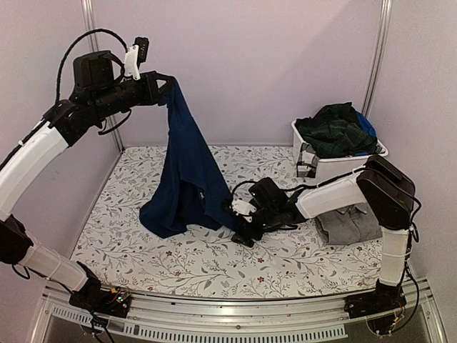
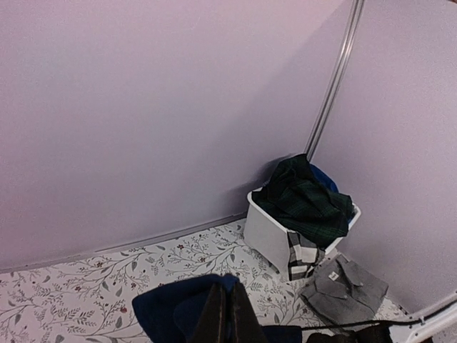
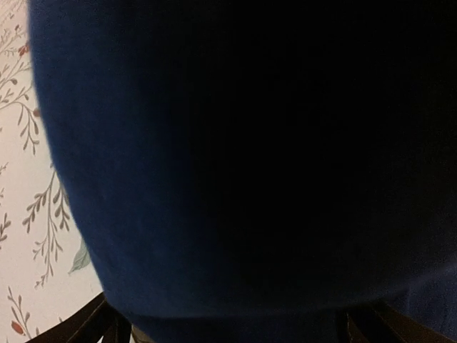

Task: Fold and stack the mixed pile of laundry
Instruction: Pick up the crumpled T-shirt from the center of the board.

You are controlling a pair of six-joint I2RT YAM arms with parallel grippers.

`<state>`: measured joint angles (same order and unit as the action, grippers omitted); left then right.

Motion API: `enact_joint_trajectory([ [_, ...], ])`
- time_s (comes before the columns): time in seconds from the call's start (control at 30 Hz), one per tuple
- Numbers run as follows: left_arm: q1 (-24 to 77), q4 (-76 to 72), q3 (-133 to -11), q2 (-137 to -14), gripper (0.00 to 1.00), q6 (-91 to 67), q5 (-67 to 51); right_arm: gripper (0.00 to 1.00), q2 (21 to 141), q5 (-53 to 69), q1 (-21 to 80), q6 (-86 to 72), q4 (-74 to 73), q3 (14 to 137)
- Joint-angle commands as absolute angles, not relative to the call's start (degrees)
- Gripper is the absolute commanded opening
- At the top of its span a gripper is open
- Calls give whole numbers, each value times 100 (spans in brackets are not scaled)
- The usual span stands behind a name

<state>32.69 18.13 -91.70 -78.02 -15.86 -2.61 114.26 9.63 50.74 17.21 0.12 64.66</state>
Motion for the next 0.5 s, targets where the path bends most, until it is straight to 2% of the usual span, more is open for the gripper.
enact_joint_trajectory([
  [0.0, 3051, 1504, -9086, -7470, 0, -1738, -244, 78, 11994, -269, 5142, 2026, -183, 6999],
  [0.03, 3014, 1551, -9067, -7398, 0, -1754, -80, 58, 12095, -454, 5175, 2003, -362, 7173],
  [0.07, 2979, 1591, -9020, -7300, 0, -1764, 155, 28, 12225, -460, 5234, 1958, -654, 7401],
  [0.1, 2918, 1625, -8973, -7178, 0, -1806, 468, 6, 12264, -406, 5353, 1855, -941, 7593],
  [0.13, 2847, 1656, -8902, -7022, 0, -1858, 797, 1, 12229, -251, 5534, 1777, -1136, 7712],
  [0.3, 2355, 1341, -8459, -6100, 0, -1993, 2514, 0, 10919, 863, 6841, 1746, -1105, 7825],
  [0.47, 2009, 1131, -8835, -6052, 0, -1810, 2992, 0, 10260, 1828, 7244, 1391, -1373, 8506],
])
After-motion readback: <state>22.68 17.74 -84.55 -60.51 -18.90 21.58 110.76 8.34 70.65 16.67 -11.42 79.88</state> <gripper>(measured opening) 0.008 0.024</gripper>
